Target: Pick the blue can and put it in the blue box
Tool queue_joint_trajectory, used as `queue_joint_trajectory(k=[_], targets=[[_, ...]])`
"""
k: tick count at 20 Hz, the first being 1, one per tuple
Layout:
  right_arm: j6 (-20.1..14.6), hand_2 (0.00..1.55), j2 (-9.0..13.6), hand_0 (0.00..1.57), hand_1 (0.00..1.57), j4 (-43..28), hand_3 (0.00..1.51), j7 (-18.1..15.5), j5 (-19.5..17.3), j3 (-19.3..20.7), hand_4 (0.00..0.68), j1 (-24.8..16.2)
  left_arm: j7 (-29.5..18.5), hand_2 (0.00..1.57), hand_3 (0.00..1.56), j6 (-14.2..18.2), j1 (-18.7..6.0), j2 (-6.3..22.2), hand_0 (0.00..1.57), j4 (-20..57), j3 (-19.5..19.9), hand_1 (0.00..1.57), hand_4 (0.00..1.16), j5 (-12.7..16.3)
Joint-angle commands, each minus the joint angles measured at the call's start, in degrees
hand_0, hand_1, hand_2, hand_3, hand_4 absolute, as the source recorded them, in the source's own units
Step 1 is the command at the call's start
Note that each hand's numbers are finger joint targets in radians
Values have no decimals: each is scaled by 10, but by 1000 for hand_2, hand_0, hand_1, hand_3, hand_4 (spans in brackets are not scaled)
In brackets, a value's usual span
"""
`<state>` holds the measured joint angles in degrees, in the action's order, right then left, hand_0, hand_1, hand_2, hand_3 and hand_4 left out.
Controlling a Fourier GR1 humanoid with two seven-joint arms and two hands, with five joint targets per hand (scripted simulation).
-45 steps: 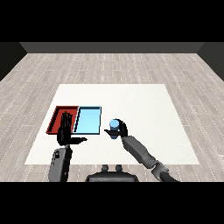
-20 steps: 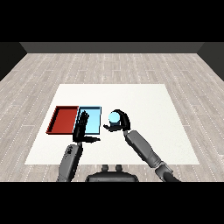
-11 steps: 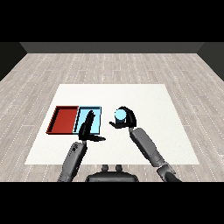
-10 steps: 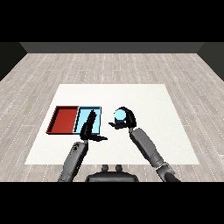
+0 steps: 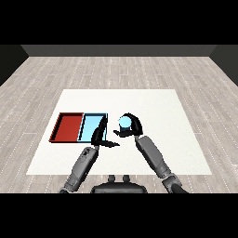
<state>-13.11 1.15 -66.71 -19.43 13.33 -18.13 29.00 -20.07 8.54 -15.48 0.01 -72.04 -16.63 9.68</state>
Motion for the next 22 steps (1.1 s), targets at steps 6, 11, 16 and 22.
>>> queue_joint_trajectory(k=[6,11,16,22], targets=[[13,1440,-11,1405,1405,-48,1404,42,-26,7,674,4,-24,0,0,4,-41,0,0,99,-10,0,0,18],[-21,1453,-11,1394,1394,-83,1415,53,-18,-41,680,-17,-51,0,0,64,-84,0,0,147,-80,0,0,79],[4,1438,-11,1390,1390,-55,1401,20,-28,-33,659,-18,-49,0,0,96,-85,0,0,139,-120,0,0,110],[-14,1429,-11,1408,1408,-82,1391,44,-40,-52,651,-23,-48,0,0,77,-102,0,0,148,-118,0,0,112]])
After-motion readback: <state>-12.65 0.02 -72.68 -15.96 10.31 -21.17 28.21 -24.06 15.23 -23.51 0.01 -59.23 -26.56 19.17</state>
